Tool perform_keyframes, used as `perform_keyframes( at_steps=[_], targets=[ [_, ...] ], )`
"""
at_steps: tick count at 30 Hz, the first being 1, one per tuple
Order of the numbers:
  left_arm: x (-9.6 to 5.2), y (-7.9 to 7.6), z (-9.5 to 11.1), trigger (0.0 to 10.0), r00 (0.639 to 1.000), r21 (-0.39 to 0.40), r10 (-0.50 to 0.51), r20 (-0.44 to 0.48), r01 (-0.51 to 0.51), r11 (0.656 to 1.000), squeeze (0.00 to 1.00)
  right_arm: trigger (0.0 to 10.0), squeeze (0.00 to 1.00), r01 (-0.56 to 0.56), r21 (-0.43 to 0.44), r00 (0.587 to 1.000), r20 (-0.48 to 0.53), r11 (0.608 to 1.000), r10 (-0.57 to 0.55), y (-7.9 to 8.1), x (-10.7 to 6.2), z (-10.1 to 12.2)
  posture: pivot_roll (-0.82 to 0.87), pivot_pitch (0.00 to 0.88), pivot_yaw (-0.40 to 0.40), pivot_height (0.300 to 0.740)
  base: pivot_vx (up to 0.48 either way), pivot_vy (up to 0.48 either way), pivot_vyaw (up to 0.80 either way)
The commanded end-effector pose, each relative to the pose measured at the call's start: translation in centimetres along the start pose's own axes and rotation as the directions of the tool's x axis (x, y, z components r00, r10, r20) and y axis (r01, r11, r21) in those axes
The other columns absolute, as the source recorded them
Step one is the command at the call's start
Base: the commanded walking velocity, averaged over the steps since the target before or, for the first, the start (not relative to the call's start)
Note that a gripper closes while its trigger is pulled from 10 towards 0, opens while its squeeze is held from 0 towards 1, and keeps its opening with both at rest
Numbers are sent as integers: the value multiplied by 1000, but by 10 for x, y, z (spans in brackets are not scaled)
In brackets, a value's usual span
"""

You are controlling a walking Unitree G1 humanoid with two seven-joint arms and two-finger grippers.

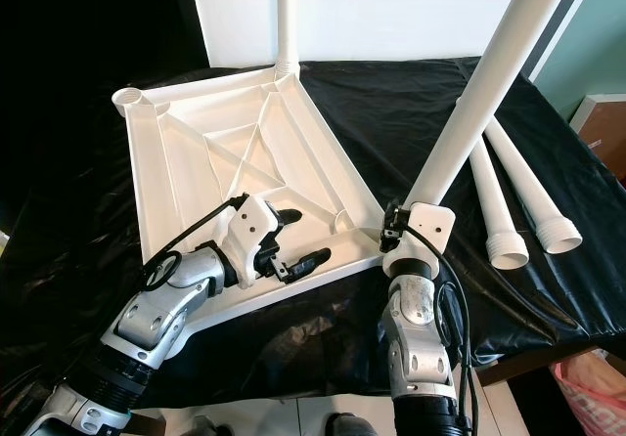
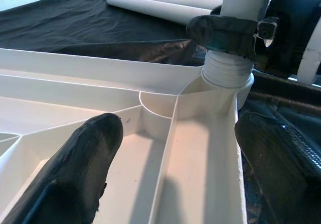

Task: Building children table

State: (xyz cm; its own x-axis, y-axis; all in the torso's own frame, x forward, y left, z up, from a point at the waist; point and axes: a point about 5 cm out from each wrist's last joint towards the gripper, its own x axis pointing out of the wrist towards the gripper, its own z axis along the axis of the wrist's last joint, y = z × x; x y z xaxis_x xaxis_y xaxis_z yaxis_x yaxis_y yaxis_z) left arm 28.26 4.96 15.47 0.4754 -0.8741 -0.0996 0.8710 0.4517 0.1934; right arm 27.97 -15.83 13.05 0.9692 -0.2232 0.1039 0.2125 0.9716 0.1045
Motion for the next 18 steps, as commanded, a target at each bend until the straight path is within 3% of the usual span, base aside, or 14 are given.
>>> perform_keyframes(
  at_steps=[1,6,11,12,18],
  targets=[
    [0,1,0,10000,1000,17,7,2,-7,1000,0,10000,1000,-35,18,996,-81,999,36,5,-7,-16,-78,97,7,740,0,0,0],
    [0,1,1,10000,1000,20,7,4,-7,1000,0,10000,1000,-85,22,995,-44,996,86,3,-6,-10,-78,96,5,740,0,0,0],
    [0,2,2,10000,1000,22,9,8,-9,1000,0,10000,1000,-182,-28,983,-19,983,182,-16,1,-2,-80,96,1,740,0,0,0],
    [0,2,2,10000,1000,22,9,8,-9,1000,0,10000,0,-257,-43,966,-15,965,257,-21,3,1,-85,100,1,740,0,0,0],
    [0,3,2,10000,1000,23,10,7,-10,1000,0,10000,0,-344,-64,939,-14,937,343,-27,5,5,-85,100,2,740,0,0,0]
  ],
)
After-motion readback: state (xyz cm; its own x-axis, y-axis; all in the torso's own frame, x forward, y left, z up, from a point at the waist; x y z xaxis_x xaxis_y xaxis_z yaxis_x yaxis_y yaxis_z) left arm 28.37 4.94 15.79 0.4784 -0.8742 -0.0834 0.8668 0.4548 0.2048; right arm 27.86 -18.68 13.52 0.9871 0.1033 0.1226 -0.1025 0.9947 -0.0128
